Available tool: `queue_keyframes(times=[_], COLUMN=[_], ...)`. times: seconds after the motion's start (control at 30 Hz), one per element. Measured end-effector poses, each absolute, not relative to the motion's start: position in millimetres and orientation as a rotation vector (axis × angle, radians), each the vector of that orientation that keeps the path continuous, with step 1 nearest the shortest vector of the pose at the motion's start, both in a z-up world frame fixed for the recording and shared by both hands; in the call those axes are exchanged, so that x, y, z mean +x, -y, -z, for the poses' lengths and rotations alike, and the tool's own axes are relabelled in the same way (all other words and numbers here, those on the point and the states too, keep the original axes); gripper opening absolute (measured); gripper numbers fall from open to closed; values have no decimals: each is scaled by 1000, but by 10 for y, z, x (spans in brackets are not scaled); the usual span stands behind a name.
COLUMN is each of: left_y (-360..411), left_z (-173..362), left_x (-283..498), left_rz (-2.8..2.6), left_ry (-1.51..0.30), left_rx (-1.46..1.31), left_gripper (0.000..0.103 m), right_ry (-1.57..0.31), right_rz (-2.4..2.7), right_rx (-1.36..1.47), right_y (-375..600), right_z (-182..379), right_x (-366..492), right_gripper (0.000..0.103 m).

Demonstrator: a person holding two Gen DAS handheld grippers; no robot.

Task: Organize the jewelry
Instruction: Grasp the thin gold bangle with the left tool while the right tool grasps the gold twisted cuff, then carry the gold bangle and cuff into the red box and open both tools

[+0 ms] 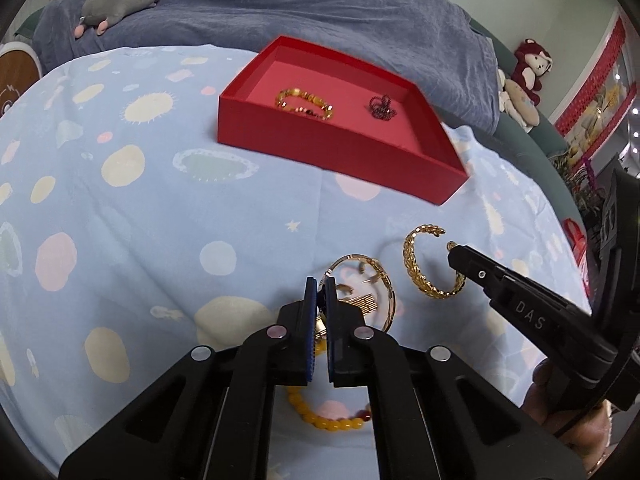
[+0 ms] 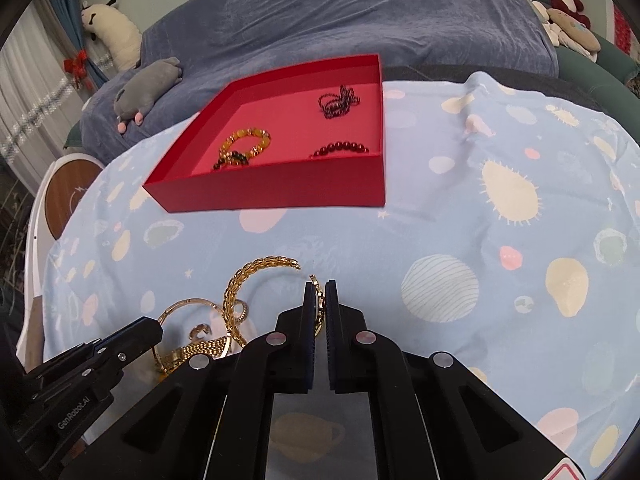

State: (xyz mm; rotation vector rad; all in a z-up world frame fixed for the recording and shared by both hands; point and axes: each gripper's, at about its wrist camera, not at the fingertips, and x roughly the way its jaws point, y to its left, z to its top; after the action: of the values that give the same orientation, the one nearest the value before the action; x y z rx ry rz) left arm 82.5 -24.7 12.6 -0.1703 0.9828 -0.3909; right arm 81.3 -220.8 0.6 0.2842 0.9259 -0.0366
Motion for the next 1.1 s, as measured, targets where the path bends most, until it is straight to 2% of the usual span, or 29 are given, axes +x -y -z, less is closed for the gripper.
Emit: queue_keyframes(times=[0.37, 0.67, 0.87, 1.1], left_y=[295, 366, 406, 497], left_z=[-644, -915, -982, -812], left_x=[873, 1350, 1828, 2325], left_rz=[444, 432, 413, 389], left_ry=[-906, -838, -811, -834], left_rx=[-221, -208, -196, -173], left_gripper=[4, 4, 4, 4], right_ry=[-850, -795, -788, -831], right_rz=[41, 41, 41, 36], right_rx=[324, 313, 307, 346], right_y=[2411, 2575, 2659, 2697], right_z=[-384, -607, -633, -422], right_x=[769, 1131, 1619, 2172], right_gripper=[4, 4, 4, 4])
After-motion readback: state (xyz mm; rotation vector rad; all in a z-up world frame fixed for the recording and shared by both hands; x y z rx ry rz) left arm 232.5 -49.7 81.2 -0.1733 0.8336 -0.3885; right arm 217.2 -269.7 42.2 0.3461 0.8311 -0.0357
